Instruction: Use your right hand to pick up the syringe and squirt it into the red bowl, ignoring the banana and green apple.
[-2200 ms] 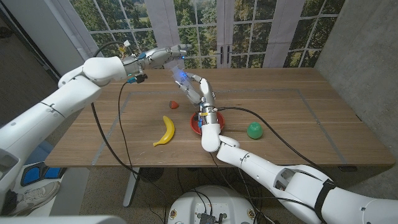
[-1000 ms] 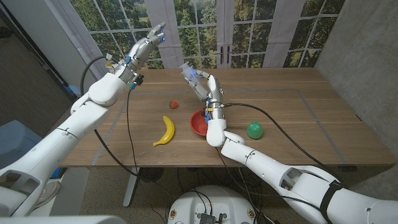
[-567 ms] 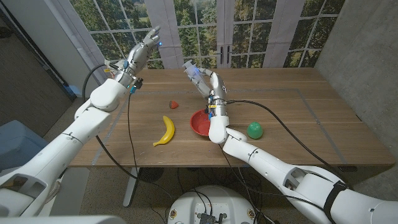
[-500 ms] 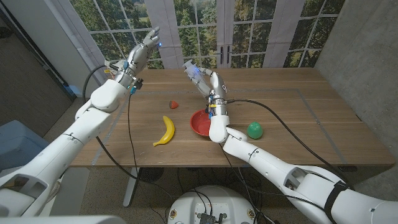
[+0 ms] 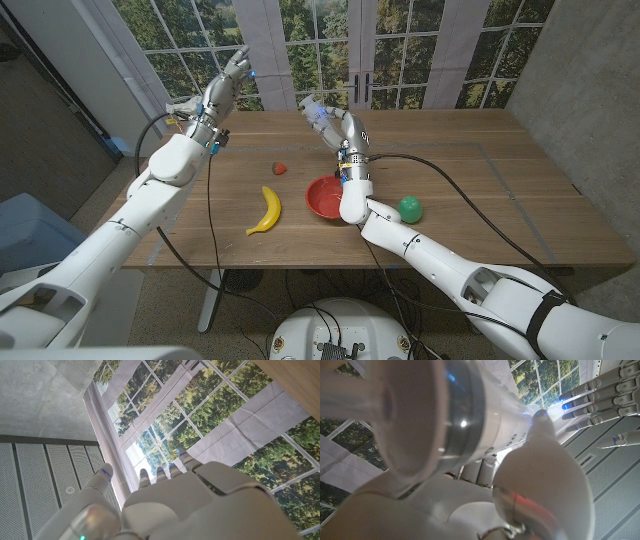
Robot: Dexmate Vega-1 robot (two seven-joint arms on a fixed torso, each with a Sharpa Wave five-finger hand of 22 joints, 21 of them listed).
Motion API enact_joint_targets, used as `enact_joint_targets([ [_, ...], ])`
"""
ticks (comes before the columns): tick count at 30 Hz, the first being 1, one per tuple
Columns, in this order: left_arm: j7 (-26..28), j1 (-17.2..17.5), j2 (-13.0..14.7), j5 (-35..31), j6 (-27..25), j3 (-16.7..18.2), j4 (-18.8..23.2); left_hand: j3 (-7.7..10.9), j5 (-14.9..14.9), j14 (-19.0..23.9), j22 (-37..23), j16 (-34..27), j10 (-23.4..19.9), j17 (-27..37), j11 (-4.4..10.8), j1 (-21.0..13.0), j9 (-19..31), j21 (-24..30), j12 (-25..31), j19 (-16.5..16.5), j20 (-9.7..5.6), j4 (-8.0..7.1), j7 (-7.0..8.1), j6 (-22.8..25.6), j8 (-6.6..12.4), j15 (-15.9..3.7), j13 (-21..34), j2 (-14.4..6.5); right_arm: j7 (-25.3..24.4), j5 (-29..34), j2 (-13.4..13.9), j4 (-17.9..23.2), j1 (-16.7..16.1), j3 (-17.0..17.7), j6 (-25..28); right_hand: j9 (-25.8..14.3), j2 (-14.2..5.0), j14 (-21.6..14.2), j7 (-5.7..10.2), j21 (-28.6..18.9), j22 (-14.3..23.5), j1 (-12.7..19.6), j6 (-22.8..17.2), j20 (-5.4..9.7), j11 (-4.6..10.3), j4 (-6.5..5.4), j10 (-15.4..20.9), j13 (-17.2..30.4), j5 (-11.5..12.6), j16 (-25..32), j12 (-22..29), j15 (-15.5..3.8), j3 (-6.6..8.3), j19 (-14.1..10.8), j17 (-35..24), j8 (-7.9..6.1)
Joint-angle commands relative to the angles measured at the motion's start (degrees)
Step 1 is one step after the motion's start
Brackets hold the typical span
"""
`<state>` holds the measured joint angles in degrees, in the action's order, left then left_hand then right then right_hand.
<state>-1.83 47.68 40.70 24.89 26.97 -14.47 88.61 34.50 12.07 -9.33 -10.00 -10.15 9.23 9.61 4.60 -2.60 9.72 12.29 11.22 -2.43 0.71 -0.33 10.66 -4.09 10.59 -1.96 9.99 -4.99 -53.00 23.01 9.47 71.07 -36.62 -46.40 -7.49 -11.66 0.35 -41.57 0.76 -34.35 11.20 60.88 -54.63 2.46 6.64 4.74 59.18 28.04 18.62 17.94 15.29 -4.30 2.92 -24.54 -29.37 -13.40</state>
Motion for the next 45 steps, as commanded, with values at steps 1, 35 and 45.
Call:
enact_joint_targets([
  [1, 0.3, 1.2, -0.5, 2.6, -0.2, 0.9, -0.5, 0.11, -0.2, -0.5, -0.3, 0.1, 0.4, 0.1, 0.04, -0.6, 0.1, -0.2, -0.1, 0.0, -0.47, 0.3, 0.27, -0.1, -0.17, -2.18, 0.1, -1.3, 0.2, 0.9, 1.1, 1.3, 0.8, -0.1, 5.9, -0.1, -8.76, 0.0, 11.2, -0.5, 0.0, 9.4, -11.8, 6.93, 5.41, 0.1, 5.9, 0.2, 0.4, 0.1, -0.1, -8.43, -0.32, 0.0, -0.1, -0.42],
  [35, 0.2, 3.9, -0.7, 7.9, -3.1, 2.3, -0.3, 0.25, -0.4, -1.8, -0.4, 0.3, 1.0, 0.1, -0.34, -0.7, 0.1, -0.4, -0.4, -0.2, -1.22, 1.15, -0.04, -0.3, -0.34, -3.16, 0.1, -1.3, 2.3, -0.7, 4.0, 1.7, 1.2, 0.0, 20.9, -0.1, -9.05, -0.1, 11.2, -1.0, -0.1, 9.6, -11.6, 6.63, 5.37, -0.18, 5.8, 0.6, 0.4, 0.0, -0.5, -8.44, -0.74, -0.1, -0.3, -0.19],
  [45, 2.7, 4.9, -0.4, 5.9, -4.4, 2.1, 0.5, 0.25, -0.4, -1.9, -0.4, 0.2, 1.2, 0.2, -0.35, -0.6, 0.1, -0.5, -0.4, -0.3, -1.11, 1.27, 0.03, -0.4, -0.38, -3.22, 0.1, -1.3, 1.0, -1.3, 3.5, -1.0, 2.1, -0.5, 22.5, -0.2, -9.1, 0.0, 11.21, -1.0, -0.1, 9.6, -11.5, 6.64, 5.37, -0.26, 5.9, 0.8, 0.4, -0.1, -0.5, -8.36, -0.84, 0.0, -0.2, -0.14],
])
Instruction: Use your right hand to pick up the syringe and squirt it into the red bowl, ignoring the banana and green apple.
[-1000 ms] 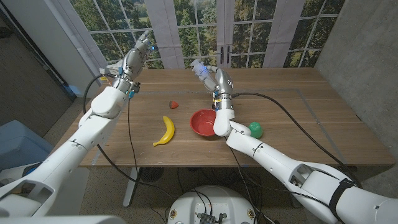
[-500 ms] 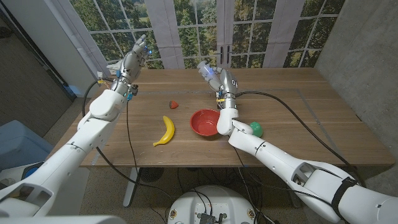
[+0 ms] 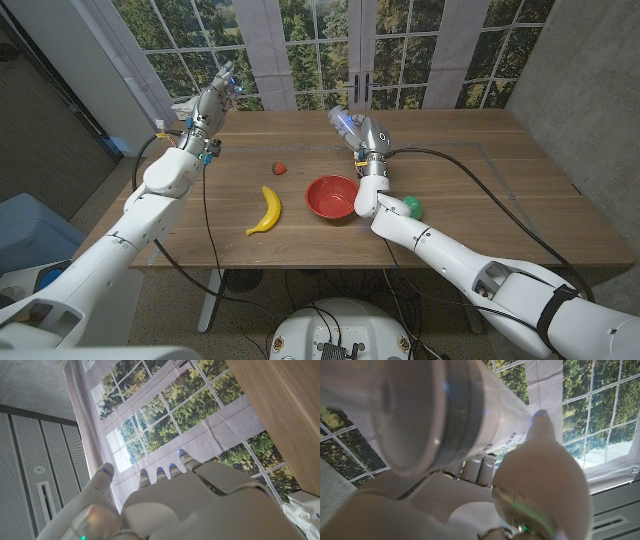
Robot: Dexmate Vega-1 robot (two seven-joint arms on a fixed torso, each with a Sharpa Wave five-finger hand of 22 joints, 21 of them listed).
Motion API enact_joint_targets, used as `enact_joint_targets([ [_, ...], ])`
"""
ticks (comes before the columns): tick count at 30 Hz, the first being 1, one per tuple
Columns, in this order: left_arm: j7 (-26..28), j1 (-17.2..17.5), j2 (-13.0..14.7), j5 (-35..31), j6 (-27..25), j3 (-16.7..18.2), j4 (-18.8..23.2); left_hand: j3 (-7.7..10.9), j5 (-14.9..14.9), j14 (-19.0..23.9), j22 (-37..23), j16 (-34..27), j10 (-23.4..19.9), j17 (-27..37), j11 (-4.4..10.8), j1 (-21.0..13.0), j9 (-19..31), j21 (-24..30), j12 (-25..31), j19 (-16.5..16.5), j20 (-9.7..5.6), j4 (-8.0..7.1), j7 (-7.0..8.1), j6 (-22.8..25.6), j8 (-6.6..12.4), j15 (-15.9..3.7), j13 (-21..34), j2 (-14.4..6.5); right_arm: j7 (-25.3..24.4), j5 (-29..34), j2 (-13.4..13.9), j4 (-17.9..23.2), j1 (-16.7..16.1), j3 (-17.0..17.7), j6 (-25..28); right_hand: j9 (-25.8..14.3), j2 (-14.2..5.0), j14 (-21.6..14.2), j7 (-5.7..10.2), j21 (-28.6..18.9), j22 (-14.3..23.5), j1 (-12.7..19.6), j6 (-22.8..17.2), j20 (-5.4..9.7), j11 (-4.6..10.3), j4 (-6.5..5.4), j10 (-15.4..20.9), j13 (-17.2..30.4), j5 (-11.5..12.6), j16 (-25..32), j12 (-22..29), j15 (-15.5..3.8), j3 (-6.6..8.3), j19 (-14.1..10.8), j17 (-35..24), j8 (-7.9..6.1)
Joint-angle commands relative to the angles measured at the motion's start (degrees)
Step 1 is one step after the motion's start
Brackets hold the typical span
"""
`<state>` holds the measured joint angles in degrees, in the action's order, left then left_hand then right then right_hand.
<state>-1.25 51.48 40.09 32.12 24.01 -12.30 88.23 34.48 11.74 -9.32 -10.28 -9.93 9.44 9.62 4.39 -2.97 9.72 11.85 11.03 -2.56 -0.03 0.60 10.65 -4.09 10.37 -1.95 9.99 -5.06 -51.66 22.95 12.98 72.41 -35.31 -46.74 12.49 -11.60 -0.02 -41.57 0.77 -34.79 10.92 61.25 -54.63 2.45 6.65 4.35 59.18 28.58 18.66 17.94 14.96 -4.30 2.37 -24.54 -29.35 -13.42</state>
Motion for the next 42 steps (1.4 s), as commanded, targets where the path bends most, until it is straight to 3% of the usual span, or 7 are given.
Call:
enact_joint_targets([
  [1, 2.2, 1.1, 0.2, -1.4, -1.6, -0.1, 0.8, 0.27, -0.1, -2.0, -0.1, 0.0, 1.0, 0.2, -0.17, -0.2, 0.1, 0.0, -0.2, -0.2, -0.37, 0.36, 0.03, -0.4, -0.16, -3.2, 0.1, -1.2, -0.1, -1.5, 0.0, -2.3, 0.8, -0.1, 3.1, -0.2, -8.75, -0.1, 11.2, -0.6, 0.2, 9.3, -11.5, 6.6, 5.39, 0.13, 5.9, 0.2, 0.4, -0.1, -0.2, -8.41, -0.32, -0.1, -0.3, -0.12],
  [15, 1.0, 1.8, -0.1, 0.9, -2.0, -0.2, 0.2, 0.23, -0.1, -2.1, -0.1, 0.0, 1.2, 0.2, -0.24, -0.1, 0.1, 0.0, -0.2, -0.1, -0.39, 0.56, 0.09, -0.5, -0.17, -3.21, 0.1, -1.1, -0.2, -0.7, -0.4, -5.4, 2.8, -2.1, 8.6, -0.2, -8.71, -0.4, 11.21, -0.9, 0.2, 9.4, -11.8, 6.38, 5.4, 0.12, 6.0, 0.4, 0.3, 0.2, -0.3, -8.37, -0.55, -0.1, -0.6, -0.19],
  [29, 1.1, 1.9, 0.2, 0.6, -2.3, -0.2, 0.7, 0.2, -0.2, -2.4, -0.1, 0.0, 1.2, 0.2, -0.23, 0.1, 0.1, -0.1, -0.2, 0.0, -0.41, 0.7, 0.03, -0.4, -0.1, -3.28, 0.1, -1.1, -0.4, -2.5, -0.5, -8.3, 3.8, -2.8, 7.5, -0.3, -8.84, -0.6, 11.24, -1.3, 0.2, 9.6, -11.7, 5.7, 5.45, 0.14, 6.2, 0.2, 0.0, 0.6, -0.7, -8.34, -0.67, -0.6, -1.1, -0.14],
  [42, 0.4, 1.4, 0.2, 0.9, -3.0, -0.6, 0.6, 0.19, -0.2, -2.5, -0.1, -0.1, 1.3, 0.2, -0.24, 0.2, 0.1, -0.1, -0.2, -0.1, -0.45, 0.79, 0.02, -0.3, -0.09, -3.36, 0.1, -1.1, 1.0, -2.0, -0.9, -10.4, 5.2, -4.7, 12.0, -0.2, -9.07, -1.1, 10.59, -2.1, 0.1, 10.4, -12.1, 4.54, 5.44, 0.54, 6.5, -0.2, -0.4, 1.2, -1.2, -8.33, -0.39, -1.8, -1.7, -0.29],
])
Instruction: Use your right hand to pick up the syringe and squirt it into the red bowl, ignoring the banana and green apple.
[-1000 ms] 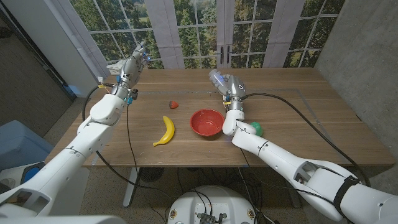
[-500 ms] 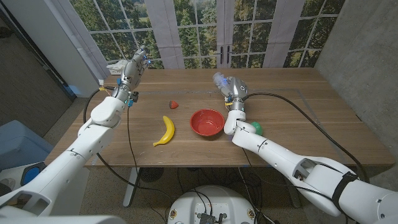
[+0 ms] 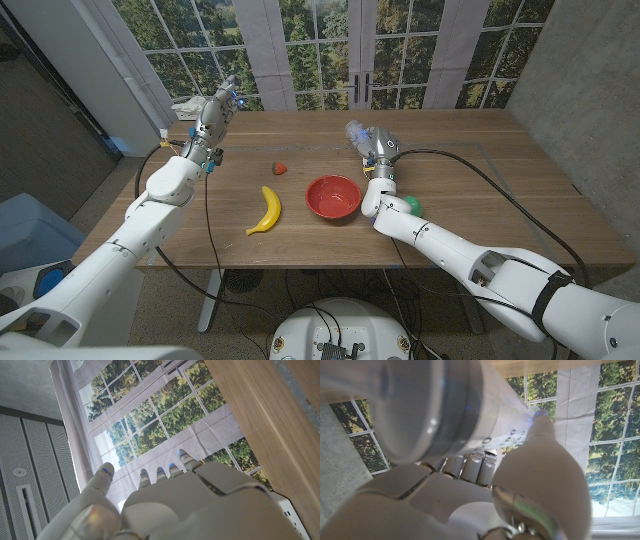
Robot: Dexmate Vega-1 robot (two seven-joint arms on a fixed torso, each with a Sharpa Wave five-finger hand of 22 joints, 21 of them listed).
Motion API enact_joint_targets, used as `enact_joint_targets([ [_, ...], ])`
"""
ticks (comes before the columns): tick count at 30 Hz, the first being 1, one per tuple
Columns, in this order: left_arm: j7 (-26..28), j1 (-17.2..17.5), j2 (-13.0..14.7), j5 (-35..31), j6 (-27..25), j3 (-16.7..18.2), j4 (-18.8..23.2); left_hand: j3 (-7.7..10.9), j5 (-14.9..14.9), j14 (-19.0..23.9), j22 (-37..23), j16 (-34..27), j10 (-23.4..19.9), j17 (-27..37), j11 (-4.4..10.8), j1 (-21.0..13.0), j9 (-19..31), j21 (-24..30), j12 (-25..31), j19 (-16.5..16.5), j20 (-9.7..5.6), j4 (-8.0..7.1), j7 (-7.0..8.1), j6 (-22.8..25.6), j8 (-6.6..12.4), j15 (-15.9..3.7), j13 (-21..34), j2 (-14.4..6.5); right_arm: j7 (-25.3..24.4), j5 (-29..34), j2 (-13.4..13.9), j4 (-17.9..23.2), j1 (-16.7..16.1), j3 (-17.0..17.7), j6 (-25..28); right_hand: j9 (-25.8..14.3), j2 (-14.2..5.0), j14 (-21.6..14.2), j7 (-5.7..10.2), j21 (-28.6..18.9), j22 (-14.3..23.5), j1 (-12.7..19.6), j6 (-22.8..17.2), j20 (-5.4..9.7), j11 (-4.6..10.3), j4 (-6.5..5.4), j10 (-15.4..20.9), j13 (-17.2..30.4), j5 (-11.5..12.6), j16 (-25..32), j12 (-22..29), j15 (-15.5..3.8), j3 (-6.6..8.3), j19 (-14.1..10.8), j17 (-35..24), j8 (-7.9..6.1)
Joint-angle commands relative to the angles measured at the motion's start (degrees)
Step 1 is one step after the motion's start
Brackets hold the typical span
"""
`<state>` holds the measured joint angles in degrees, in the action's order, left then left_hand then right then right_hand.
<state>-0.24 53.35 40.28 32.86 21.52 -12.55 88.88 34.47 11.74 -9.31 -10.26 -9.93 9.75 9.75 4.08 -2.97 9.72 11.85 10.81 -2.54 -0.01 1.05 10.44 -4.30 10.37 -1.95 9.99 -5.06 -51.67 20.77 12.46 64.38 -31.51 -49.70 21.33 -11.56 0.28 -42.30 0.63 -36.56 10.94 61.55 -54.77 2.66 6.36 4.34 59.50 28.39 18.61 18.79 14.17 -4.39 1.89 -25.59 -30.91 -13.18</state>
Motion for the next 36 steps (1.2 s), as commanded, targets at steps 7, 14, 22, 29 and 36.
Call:
enact_joint_targets([
  [7, -0.9, -0.7, 0.2, 0.4, -0.9, -0.5, 0.0, 0.19, -0.2, -2.6, -0.2, -0.1, 0.9, 0.1, 0.08, 0.3, 0.1, -0.1, 0.1, 0.0, -0.47, 0.39, 0.26, -0.1, -0.09, -3.35, 0.1, -1.1, 0.8, 0.3, -0.9, -4.3, 2.3, -2.7, 3.9, -0.2, -9.57, -0.9, 10.25, -0.6, 0.1, 10.3, -11.6, 3.84, 5.7, 0.66, 6.1, -0.3, -0.5, 0.7, -0.7, -8.15, 0.32, -1.1, -0.4, -0.44],
  [14, -0.9, -0.6, 0.5, 0.5, -1.5, -0.6, 0.2, 0.19, -0.2, -2.6, -0.2, -0.1, 1.0, 0.1, 0.1, 0.3, 0.1, -0.1, 0.1, 0.0, -0.44, 0.44, 0.3, -0.1, -0.1, -3.35, 0.1, -1.1, 1.6, -0.2, -1.1, -5.2, 3.0, -3.2, 4.6, -0.2, -9.91, -1.4, 9.48, -1.0, 0.0, 10.9, -11.0, 3.12, 5.47, 0.97, 5.7, -0.2, -0.7, 0.8, -0.9, -8.22, 0.93, -1.8, -0.4, -0.26],
  [22, -1.4, -0.5, 0.7, 0.7, -1.4, -0.5, 0.3, 0.19, -0.2, -2.6, -0.2, -0.2, 1.0, 0.1, 0.1, 0.4, 0.1, -0.1, 0.1, 0.1, -0.48, 0.51, 0.37, -0.1, -0.1, -3.39, 0.1, -1.1, 3.0, 0.3, -1.6, -6.9, 4.2, -4.7, 7.2, -0.3, -10.33, -3.4, 8.5, -1.3, -0.1, 11.2, -9.4, 2.49, 5.28, 1.12, 4.8, 0.3, -1.6, 2.0, -1.1, -7.92, 1.71, -2.0, -1.1, 0.11],
  [29, -1.9, -0.9, 0.8, 0.6, -1.2, -0.7, 0.0, 0.19, -0.2, -2.5, -0.2, -0.2, 1.0, 0.1, 0.09, 0.4, 0.1, 0.0, 0.1, 0.3, -0.42, 0.58, 0.29, -0.1, -0.12, -3.35, 0.1, -1.1, 4.1, 0.6, -2.4, -8.2, 5.2, -5.8, 10.9, -0.3, -10.19, -3.4, 7.89, -1.5, -0.1, 11.3, -8.8, 2.15, 4.63, 1.33, 4.6, 0.6, -2.4, 2.0, -1.1, -7.85, 2.08, -2.1, -1.4, 0.19],
  [36, -2.2, -1.3, 0.6, 0.7, -1.2, -0.8, -0.4, 0.21, -0.2, -2.3, -0.2, -0.3, 1.0, 0.1, 0.09, 0.4, 0.1, 0.1, 0.1, 0.5, -0.39, 0.67, 0.28, -0.1, -0.12, -3.35, 0.1, -1.1, 5.0, 0.2, -2.5, -8.1, 5.6, -6.3, 12.8, -0.5, -9.55, -1.2, 8.26, -1.8, -0.2, 11.8, -4.9, 1.82, 4.26, 2.26, 0.4, 0.8, -4.5, 1.0, -2.7, -7.59, 2.98, -1.9, -1.5, 1.23],
])
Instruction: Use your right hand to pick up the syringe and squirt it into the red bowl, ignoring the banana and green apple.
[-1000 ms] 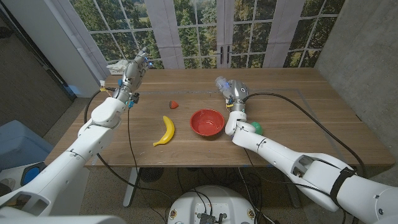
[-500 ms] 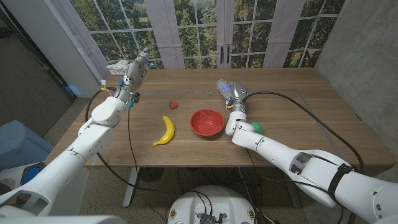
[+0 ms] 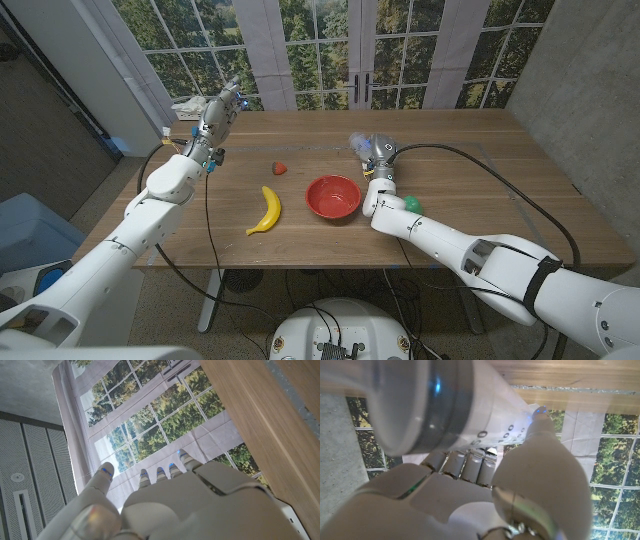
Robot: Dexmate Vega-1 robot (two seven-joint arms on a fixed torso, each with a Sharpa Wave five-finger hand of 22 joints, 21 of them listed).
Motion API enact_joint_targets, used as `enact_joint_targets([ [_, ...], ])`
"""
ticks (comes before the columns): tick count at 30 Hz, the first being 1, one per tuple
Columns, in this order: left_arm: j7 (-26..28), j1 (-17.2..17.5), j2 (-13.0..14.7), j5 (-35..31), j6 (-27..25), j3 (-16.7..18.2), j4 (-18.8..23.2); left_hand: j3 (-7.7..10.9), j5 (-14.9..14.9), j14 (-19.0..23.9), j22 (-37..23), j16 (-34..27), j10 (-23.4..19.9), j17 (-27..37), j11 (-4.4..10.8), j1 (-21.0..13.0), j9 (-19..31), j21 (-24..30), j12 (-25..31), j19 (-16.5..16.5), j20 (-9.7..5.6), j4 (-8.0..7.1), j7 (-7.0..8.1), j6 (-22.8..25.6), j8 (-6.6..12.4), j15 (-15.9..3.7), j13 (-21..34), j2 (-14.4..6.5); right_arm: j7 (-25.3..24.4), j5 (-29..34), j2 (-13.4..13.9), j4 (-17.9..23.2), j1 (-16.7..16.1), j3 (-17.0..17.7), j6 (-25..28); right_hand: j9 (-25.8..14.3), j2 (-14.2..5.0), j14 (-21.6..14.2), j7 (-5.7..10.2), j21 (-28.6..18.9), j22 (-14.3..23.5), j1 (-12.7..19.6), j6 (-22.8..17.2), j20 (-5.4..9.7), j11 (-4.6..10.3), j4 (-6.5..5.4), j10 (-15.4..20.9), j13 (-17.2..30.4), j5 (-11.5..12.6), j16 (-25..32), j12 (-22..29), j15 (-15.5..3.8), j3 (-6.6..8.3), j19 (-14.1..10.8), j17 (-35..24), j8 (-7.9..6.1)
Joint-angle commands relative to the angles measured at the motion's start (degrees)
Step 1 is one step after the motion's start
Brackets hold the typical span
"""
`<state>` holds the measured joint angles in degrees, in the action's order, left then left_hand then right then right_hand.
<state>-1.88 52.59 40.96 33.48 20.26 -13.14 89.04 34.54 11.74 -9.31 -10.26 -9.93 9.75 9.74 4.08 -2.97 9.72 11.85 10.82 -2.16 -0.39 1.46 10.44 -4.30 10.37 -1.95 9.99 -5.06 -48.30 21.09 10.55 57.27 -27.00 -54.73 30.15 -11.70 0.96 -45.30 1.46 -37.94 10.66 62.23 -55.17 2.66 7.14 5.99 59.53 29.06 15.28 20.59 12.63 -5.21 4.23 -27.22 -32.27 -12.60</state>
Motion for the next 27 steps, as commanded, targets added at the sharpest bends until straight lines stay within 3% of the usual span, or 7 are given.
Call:
enact_joint_targets([
  [1, -0.5, -0.5, 0.0, 0.1, 0.0, -0.3, -0.5, 0.14, -0.2, -2.3, -0.2, -0.3, 1.0, 0.1, 0.08, 0.4, 0.1, 0.1, 0.1, 0.1, -0.01, 0.27, 0.31, -0.1, -0.12, -3.34, 0.1, -1.1, 2.0, -0.3, -0.5, -0.7, 1.1, -1.2, 4.2, -0.4, -10.19, 2.5, 7.39, -0.4, 0.1, 11.0, -4.0, 1.78, 3.4, 0.62, -0.3, 0.2, -1.5, -1.1, -1.3, -6.58, 0.74, -0.2, -0.1, 0.74],
  [6, -1.0, -0.9, -0.1, 0.2, 0.0, -0.5, -0.9, 0.15, -0.2, -2.3, -0.2, -0.3, 1.0, 0.1, 0.11, 0.4, 0.1, 0.1, 0.1, 0.1, 0.0, 0.31, 0.32, -0.1, -0.12, -3.34, 0.1, -1.1, 2.3, -0.4, -0.2, -0.1, 1.2, -1.5, 4.7, -0.6, -8.83, 4.5, 6.93, -0.6, 0.0, 9.4, -1.3, 0.65, 2.82, 0.43, -2.4, 0.2, -3.0, -1.7, -1.7, -5.9, 0.17, -0.1, -0.4, 1.26],
  [12, -1.2, -1.3, -0.1, 0.2, -0.2, -0.7, -1.1, 0.14, -0.3, -2.3, -0.2, -0.3, 1.0, 0.1, 0.15, 0.4, 0.1, 0.1, 0.1, 0.2, -0.06, 0.37, 0.41, -0.2, -0.13, -3.31, 0.1, -1.1, 3.8, -1.0, 0.6, 1.1, 1.1, -1.3, 4.9, -0.4, -6.15, 9.8, 6.47, -0.3, -0.1, 3.4, 5.7, -1.43, 2.02, -0.9, -8.6, -0.3, -4.3, -3.1, -2.4, -4.93, -1.77, 1.0, -1.0, 2.11],
  [15, -1.0, -1.5, -0.1, 0.1, -0.3, -0.8, -1.1, 0.13, -0.3, -2.3, -0.2, -0.3, 1.0, 0.1, 0.14, 0.5, 0.1, 0.1, 0.1, 0.2, -0.05, 0.4, 0.37, -0.1, -0.11, -3.3, 0.1, -1.1, 4.5, -1.3, 1.1, 1.8, 1.1, -1.2, 4.9, -0.3, -5.84, 11.0, 6.1, -0.1, -0.1, 1.9, 8.0, -1.92, 1.13, -1.13, -11.3, -0.8, -4.2, -3.3, -2.6, -4.97, -2.03, 1.3, -1.4, 2.19],
  [23, -1.4, -2.4, -0.4, 0.2, -0.7, -1.2, -1.7, 0.11, -0.3, -2.3, -0.2, -0.3, 1.0, 0.1, 0.17, 0.5, 0.1, 0.1, 0.1, 0.3, -0.06, 0.45, 0.42, -0.2, -0.11, -3.29, 0.1, -1.1, 7.7, -1.2, 1.6, 3.0, 1.8, -1.8, 8.1, -0.1, -3.24, 19.0, 4.76, 1.6, -0.2, -6.3, 20.6, -4.25, -1.64, -2.61, -23.4, -2.5, -2.7, -5.5, -2.4, -2.71, -4.25, 4.0, -2.2, 2.42],
  [27, -1.7, -3.0, -0.4, 0.2, -1.3, -1.5, -2.0, 0.1, -0.3, -2.3, -0.2, -0.3, 1.0, 0.1, 0.14, 0.6, 0.1, 0.1, 0.1, 0.3, -0.07, 0.46, 0.41, -0.2, -0.12, -3.27, 0.1, -1.1, 8.1, -1.4, 2.3, 4.9, 1.5, -1.5, 8.8, -0.1, -1.27, 22.8, 4.93, 3.5, -0.2, -10.1, 25.4, -3.75, -1.32, -3.75, -28.7, -3.2, -0.5, -6.5, -2.3, -2.63, -6.6, 6.7, -2.4, 2.27],
])
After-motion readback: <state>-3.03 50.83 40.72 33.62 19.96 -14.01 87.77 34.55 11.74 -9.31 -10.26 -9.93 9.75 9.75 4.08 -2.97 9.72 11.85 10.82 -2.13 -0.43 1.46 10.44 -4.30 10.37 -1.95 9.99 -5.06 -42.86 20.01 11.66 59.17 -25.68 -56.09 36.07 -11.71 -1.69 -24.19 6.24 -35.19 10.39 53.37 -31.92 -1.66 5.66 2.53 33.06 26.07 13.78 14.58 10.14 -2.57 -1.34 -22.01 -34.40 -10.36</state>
